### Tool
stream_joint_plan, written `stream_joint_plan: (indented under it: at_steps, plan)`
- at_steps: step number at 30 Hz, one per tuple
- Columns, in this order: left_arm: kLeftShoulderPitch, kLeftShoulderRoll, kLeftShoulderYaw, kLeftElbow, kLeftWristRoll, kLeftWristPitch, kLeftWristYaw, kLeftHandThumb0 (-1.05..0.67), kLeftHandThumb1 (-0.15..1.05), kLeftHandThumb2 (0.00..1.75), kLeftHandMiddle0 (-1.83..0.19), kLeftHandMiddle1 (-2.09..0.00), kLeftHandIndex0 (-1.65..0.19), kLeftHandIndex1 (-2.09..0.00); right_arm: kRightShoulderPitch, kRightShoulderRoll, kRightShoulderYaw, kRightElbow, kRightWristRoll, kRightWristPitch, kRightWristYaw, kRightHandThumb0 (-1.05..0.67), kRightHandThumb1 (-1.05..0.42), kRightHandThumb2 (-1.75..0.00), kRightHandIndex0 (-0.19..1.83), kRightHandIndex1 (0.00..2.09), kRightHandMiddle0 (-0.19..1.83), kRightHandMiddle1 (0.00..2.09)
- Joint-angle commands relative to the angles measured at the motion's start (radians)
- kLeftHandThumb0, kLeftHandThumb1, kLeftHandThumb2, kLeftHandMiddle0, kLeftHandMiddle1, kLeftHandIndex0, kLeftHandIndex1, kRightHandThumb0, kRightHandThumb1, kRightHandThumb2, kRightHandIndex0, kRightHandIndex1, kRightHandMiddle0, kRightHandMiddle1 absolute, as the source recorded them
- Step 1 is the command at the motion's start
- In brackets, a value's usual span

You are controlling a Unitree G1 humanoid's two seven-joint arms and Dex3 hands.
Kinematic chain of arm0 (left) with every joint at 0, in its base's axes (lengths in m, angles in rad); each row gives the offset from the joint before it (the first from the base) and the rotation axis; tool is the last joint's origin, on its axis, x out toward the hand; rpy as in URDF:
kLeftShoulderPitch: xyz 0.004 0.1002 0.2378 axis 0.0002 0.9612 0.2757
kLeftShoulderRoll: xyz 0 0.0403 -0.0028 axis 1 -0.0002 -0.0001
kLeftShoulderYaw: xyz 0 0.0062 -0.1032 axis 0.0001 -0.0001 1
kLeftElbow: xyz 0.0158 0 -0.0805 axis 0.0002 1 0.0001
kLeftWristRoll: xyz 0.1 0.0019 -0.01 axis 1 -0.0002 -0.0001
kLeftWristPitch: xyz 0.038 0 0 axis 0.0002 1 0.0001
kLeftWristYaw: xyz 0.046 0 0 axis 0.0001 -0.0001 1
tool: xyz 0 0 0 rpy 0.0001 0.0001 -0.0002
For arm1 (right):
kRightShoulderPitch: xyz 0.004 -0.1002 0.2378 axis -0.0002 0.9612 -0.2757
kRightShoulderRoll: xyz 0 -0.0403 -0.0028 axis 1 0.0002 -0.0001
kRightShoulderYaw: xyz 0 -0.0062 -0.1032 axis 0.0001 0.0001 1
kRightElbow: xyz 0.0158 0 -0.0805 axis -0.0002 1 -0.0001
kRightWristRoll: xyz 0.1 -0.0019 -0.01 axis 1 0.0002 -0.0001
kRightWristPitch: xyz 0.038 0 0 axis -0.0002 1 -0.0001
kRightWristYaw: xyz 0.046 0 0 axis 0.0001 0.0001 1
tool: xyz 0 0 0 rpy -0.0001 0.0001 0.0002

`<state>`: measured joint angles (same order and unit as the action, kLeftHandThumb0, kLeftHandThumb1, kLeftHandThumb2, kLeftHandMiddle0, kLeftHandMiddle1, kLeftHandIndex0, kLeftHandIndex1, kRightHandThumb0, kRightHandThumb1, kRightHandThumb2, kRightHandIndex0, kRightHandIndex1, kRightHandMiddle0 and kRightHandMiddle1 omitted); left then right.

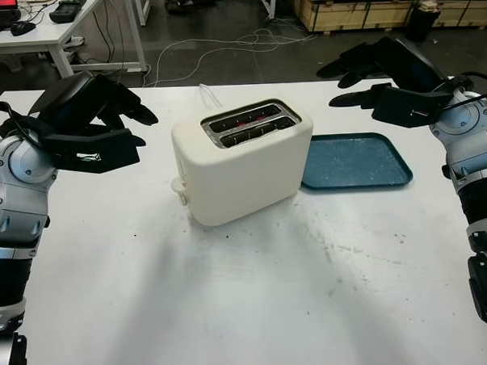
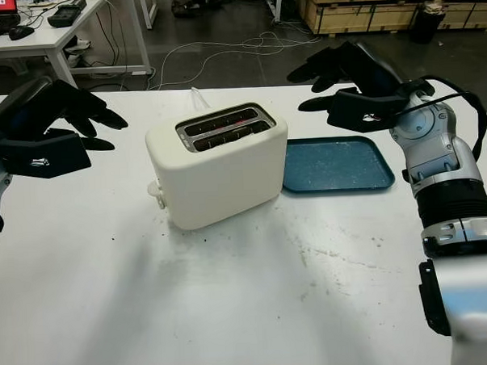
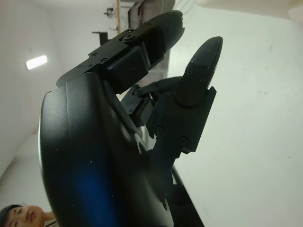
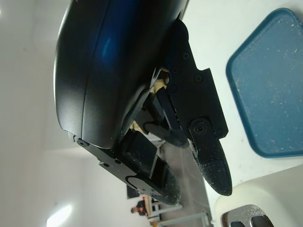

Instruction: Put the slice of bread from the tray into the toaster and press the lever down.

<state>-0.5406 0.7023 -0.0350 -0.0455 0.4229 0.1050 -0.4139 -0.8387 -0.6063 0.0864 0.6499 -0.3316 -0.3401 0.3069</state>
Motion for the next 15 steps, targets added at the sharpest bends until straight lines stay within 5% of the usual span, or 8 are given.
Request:
stream_joint_plan:
  at_steps: [1,15]
  plan:
    - [-0.012,0.0,-0.001,-0.006,0.001,-0.003,0.004,-0.35,0.76,0.0,-0.82,-0.94,-1.15,-0.05,-0.015,-0.004,0.005,-0.004,0.005,-0.006,0.005,-0.49,-0.76,0.0,0.73,0.65,0.97,0.01]
    - [-0.012,-0.005,-0.001,-0.01,0.001,0.006,0.004,-0.34,0.75,0.0,-0.82,-0.94,-1.15,-0.05,-0.006,-0.002,0.002,-0.035,0.007,0.023,0.024,-0.49,-0.76,0.0,0.71,0.67,0.97,0.01]
